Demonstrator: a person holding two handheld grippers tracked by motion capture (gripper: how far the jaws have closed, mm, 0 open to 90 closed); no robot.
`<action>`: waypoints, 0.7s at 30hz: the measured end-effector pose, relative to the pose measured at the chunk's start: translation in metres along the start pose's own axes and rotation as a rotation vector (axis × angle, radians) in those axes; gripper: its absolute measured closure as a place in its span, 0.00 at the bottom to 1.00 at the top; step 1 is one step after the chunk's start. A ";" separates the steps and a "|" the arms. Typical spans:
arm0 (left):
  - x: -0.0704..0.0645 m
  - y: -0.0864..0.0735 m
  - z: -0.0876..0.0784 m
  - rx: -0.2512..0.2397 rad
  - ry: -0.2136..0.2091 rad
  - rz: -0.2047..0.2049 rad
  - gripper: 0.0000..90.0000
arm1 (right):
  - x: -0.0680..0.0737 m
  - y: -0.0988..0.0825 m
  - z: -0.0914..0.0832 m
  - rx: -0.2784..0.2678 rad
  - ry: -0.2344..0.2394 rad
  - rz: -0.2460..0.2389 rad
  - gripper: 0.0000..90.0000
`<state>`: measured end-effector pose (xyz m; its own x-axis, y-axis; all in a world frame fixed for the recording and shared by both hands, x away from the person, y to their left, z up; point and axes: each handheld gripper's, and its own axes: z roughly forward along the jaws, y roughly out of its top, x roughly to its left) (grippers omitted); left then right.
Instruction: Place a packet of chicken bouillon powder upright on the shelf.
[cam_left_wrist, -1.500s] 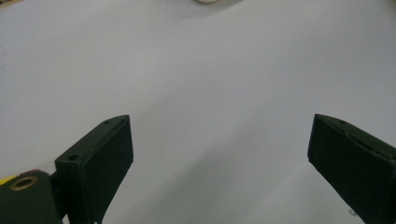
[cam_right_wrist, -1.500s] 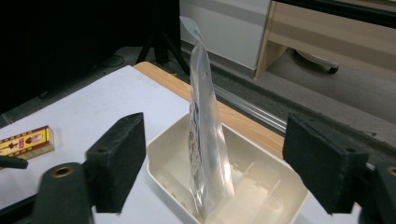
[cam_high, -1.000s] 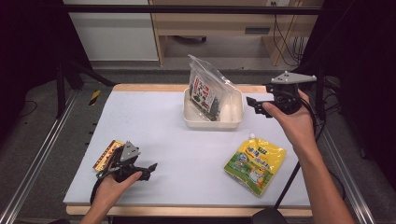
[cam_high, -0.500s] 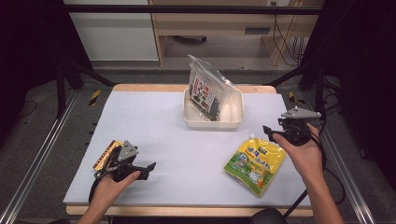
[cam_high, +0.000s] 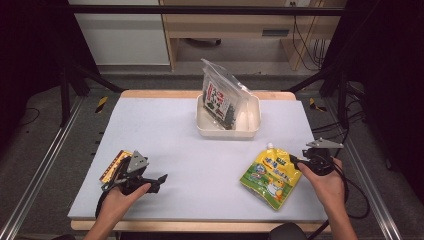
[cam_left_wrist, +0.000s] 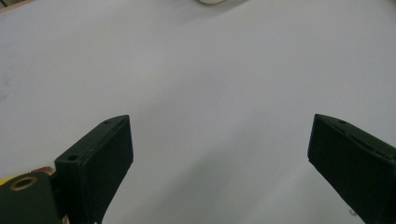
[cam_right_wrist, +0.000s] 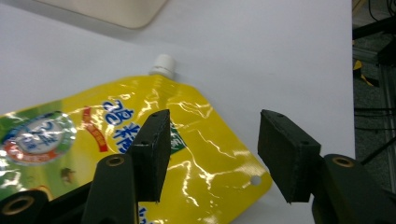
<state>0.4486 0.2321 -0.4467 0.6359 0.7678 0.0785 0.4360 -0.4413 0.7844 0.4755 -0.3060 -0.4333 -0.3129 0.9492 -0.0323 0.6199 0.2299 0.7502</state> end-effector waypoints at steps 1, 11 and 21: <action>0.000 0.000 0.000 0.001 0.000 0.001 0.07 | -0.002 -0.003 0.001 0.001 -0.005 0.009 0.49; -0.002 0.000 0.002 0.013 -0.005 0.010 0.07 | -0.018 -0.023 0.011 0.021 0.013 0.065 0.42; -0.002 -0.001 0.002 0.015 -0.005 0.010 0.07 | -0.023 -0.031 0.020 0.067 0.044 0.109 0.41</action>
<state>0.4486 0.2299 -0.4487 0.6433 0.7610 0.0837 0.4388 -0.4561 0.7742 0.4783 -0.3310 -0.4688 -0.2710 0.9595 0.0769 0.6981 0.1409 0.7020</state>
